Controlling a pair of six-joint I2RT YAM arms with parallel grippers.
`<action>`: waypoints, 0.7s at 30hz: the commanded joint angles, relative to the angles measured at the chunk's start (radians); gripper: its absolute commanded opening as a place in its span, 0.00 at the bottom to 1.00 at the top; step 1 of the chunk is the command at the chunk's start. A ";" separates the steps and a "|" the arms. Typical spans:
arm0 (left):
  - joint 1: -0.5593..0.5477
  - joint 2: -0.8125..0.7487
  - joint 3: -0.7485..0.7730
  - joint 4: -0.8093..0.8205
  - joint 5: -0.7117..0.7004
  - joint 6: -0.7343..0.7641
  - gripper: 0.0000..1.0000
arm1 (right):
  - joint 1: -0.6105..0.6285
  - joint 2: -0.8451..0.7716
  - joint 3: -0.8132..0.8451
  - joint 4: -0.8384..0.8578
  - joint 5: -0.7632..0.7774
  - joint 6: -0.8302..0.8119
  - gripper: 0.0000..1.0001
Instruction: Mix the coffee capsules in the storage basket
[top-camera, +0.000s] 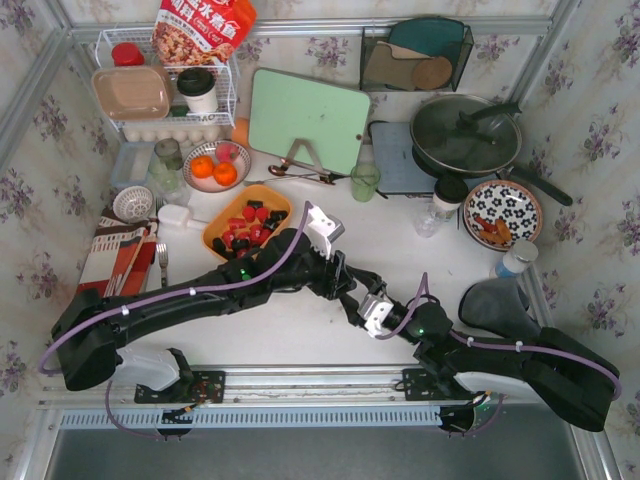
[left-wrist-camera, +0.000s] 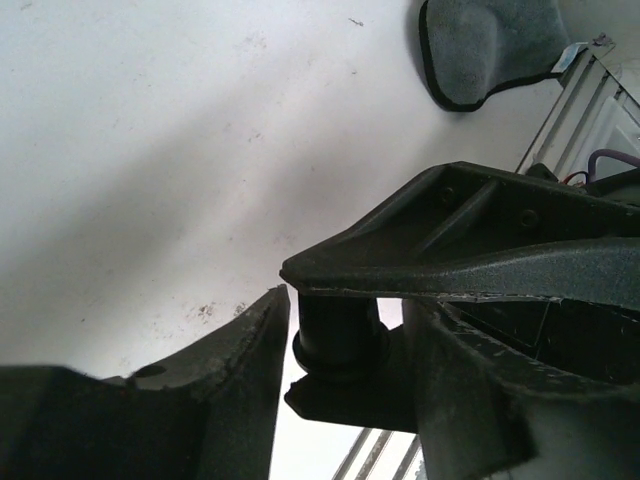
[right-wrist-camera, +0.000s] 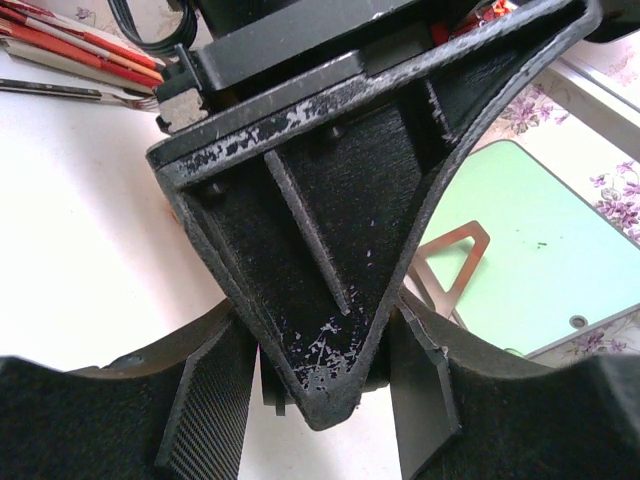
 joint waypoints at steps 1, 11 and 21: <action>-0.003 0.006 -0.015 0.086 0.013 -0.032 0.49 | 0.000 -0.002 0.000 0.062 0.013 0.020 0.35; -0.007 0.001 -0.035 0.116 0.008 -0.050 0.15 | 0.000 0.002 -0.008 0.073 0.035 0.048 0.38; -0.009 -0.022 -0.035 0.082 -0.034 -0.048 0.02 | 0.000 -0.038 -0.009 0.012 0.071 0.061 0.56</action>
